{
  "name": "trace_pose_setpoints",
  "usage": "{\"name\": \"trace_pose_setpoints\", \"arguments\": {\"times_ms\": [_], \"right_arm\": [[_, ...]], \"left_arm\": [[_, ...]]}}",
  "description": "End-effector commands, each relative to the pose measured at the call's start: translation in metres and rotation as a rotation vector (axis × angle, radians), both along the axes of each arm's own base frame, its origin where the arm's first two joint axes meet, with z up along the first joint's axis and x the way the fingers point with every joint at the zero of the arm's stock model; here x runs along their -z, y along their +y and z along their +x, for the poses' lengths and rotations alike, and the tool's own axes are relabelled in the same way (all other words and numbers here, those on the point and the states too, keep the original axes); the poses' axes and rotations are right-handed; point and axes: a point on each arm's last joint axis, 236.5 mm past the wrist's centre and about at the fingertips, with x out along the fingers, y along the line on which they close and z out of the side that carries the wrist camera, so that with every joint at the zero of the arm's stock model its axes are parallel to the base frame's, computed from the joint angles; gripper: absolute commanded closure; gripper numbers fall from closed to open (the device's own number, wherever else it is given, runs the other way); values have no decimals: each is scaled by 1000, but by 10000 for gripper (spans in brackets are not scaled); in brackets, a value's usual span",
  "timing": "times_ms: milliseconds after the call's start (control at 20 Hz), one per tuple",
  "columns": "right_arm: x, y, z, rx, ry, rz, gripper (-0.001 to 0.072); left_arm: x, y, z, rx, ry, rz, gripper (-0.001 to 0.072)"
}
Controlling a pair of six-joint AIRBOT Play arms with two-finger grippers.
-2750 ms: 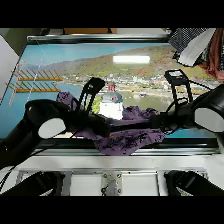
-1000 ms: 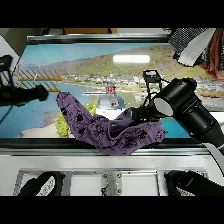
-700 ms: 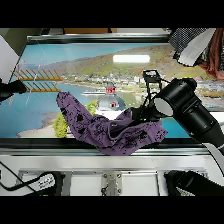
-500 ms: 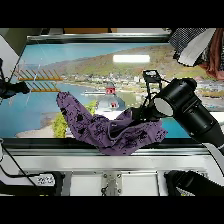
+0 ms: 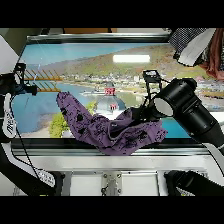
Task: Fold the clothes and pants, and hang the long-sleeved shirts on hangers.
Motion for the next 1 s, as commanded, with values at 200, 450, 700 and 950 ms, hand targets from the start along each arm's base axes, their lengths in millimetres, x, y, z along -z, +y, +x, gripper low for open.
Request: {"name": "trace_pose_setpoints", "arguments": {"times_ms": [200, 450, 700, 950], "right_arm": [[0, 0, 0, -1, 1, 0, 682], [0, 0, 0, -1, 1, 0, 682], [0, 1, 0, -1, 0, 0, 682], [0, 0, 0, -1, 1, 0, 682]], "left_arm": [[51, 26, -7, -26, 63, 0, 37], [63, 29, -11, -34, 81, -8, 39], [64, 28, -17, -69, 95, -25, 589], [59, 26, -22, -76, 110, -29, 688]]}}
